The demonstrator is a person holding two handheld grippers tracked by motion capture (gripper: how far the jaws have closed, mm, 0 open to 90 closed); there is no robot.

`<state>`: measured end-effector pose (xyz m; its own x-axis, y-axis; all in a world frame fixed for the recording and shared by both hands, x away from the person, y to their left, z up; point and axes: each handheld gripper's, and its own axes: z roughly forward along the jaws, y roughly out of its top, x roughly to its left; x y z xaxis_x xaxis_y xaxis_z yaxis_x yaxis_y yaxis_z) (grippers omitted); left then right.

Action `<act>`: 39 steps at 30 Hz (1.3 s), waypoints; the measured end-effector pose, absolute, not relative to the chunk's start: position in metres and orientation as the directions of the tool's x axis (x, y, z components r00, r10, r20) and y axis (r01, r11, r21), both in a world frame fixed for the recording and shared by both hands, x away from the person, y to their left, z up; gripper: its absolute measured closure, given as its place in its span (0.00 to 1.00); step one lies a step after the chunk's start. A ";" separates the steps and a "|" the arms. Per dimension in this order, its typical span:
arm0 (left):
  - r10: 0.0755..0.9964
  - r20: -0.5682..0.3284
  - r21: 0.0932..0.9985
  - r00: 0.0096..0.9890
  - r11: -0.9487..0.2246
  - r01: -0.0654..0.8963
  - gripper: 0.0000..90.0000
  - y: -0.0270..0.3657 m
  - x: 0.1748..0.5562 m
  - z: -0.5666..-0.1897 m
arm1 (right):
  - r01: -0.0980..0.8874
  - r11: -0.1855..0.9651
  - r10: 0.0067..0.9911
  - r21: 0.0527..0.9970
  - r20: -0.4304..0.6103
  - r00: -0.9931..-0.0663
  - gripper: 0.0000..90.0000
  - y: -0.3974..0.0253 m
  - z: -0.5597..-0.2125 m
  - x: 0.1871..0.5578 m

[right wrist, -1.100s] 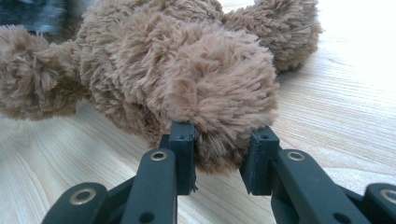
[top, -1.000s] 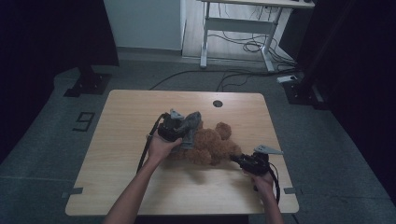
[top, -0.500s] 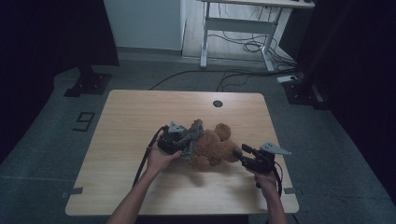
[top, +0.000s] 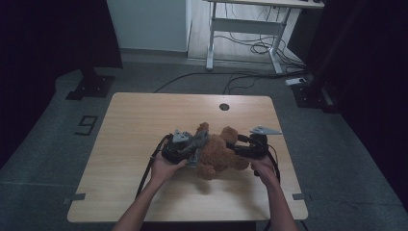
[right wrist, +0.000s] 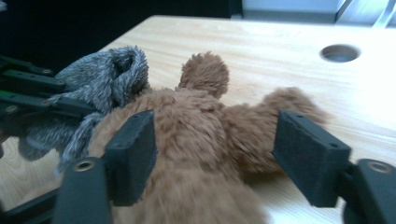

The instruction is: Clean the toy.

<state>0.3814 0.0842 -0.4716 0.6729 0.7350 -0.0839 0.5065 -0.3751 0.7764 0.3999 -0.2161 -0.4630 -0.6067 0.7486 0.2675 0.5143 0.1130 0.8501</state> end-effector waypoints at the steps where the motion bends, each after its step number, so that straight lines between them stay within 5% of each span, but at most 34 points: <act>1: 0.735 -0.086 0.778 0.672 -0.371 0.506 0.85 0.084 0.381 -0.472 | 0.525 0.121 0.746 0.842 0.272 -0.608 0.28 -0.211 -0.465 0.404; 9: 0.731 -0.103 0.786 0.675 -0.356 0.505 0.85 0.087 0.375 -0.475 | 0.588 0.157 0.707 0.794 0.325 -0.628 0.21 -0.196 -0.490 0.407; 19: 0.713 -0.105 0.798 0.694 -0.356 0.487 0.85 0.089 0.352 -0.485 | 0.592 0.228 0.637 0.773 0.341 -0.691 0.25 -0.193 -0.520 0.383; 28: 0.710 -0.108 0.791 0.696 -0.363 0.493 0.85 0.085 0.344 -0.481 | 0.567 0.187 0.642 0.802 0.337 -0.689 0.53 -0.195 -0.535 0.365; 39: 0.674 -0.103 0.813 0.731 -0.366 0.452 0.84 0.027 0.362 -0.439 | 0.513 0.168 0.657 0.842 0.292 -0.695 0.61 -0.188 -0.543 0.349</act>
